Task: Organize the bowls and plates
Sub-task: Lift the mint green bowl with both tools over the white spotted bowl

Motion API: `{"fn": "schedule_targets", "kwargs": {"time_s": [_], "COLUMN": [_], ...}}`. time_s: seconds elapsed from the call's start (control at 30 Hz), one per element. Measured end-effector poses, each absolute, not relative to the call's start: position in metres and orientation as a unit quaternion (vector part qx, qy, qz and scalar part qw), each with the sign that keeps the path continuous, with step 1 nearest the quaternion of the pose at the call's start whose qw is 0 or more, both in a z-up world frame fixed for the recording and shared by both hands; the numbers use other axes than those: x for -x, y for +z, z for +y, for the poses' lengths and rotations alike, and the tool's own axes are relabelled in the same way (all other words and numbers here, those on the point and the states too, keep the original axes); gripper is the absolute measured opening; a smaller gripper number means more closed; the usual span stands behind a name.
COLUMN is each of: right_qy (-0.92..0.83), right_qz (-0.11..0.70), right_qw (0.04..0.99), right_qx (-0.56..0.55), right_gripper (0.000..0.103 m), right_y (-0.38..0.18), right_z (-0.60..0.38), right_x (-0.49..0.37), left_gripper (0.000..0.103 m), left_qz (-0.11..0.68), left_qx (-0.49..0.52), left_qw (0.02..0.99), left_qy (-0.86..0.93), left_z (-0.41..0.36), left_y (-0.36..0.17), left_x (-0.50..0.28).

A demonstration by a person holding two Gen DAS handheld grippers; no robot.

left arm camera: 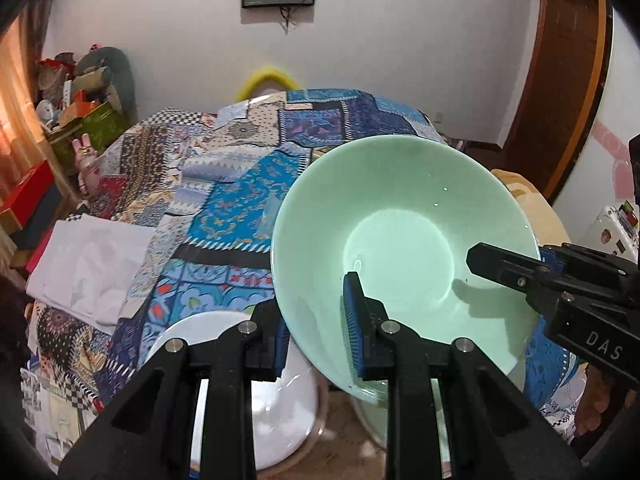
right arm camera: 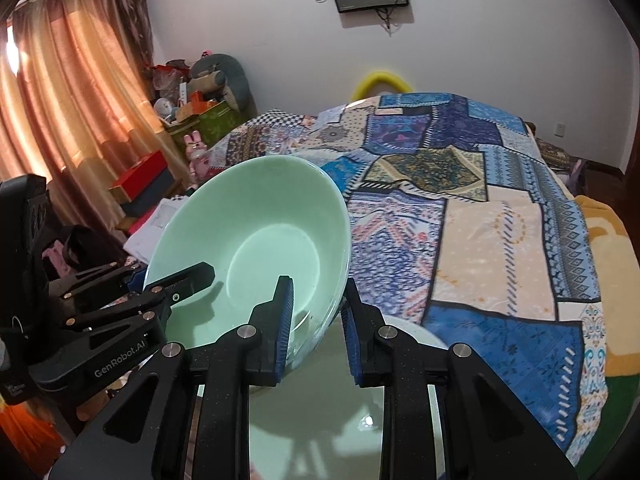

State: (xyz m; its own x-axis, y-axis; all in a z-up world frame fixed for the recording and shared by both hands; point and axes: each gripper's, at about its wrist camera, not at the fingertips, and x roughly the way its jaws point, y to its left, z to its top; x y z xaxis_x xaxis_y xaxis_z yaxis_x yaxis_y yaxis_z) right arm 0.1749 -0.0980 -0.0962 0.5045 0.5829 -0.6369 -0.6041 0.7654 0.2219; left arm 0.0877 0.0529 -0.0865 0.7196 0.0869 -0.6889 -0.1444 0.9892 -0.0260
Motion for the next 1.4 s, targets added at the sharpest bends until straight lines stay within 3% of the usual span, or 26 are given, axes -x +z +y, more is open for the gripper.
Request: {"fn": "schedule_targets", "kwargs": {"time_s": [0.47, 1.4], "right_qy": [0.389, 0.411], "right_qz": [0.371, 0.429], "right_qw": [0.842, 0.804], "right_qx": [0.028, 0.025], "right_gripper": [0.022, 0.022], "right_y": [-0.108, -0.170], "right_z": [-0.046, 0.002], "right_x": [-0.146, -0.142], "left_gripper": [0.024, 0.024], "left_qz": [0.356, 0.400], "left_qx": [0.062, 0.128], "left_qw": [0.925, 0.897], "left_qy": [0.114, 0.140], "left_z": [0.103, 0.158], "left_y": [-0.095, -0.162], "left_x": [-0.031, -0.014]}}
